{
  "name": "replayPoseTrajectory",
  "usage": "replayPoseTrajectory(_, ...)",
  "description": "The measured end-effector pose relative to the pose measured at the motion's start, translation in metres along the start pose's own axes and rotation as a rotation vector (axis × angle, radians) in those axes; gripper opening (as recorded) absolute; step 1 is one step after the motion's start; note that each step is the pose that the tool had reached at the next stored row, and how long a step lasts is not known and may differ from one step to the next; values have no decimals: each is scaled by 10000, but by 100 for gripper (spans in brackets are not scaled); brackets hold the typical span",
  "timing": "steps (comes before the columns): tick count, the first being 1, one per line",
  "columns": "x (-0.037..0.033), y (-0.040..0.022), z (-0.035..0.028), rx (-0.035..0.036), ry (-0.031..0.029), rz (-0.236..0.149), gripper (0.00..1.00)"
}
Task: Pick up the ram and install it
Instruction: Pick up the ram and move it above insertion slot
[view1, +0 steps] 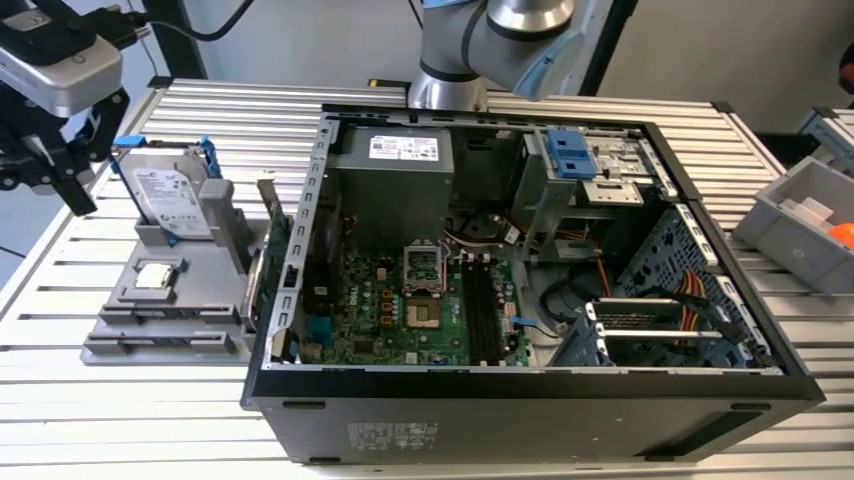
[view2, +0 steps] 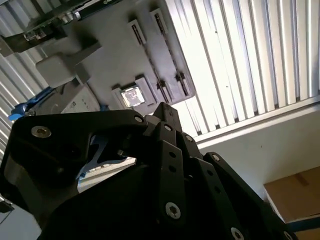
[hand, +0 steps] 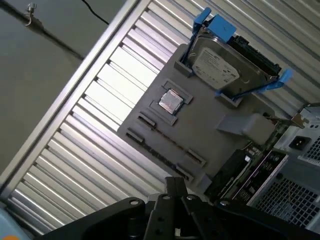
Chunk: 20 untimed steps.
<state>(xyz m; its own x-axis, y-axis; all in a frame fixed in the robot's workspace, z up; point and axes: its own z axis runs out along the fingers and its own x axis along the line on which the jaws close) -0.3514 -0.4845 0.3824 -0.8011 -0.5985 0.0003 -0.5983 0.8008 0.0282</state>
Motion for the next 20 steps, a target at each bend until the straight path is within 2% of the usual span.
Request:
replayPoseTrajectory(11,0,0,0,26,63,-1553,0)
replayPoseTrajectory(13,0,0,0,42,106,-2694,0)
replayPoseTrajectory(20,0,0,0,55,142,-3611,0)
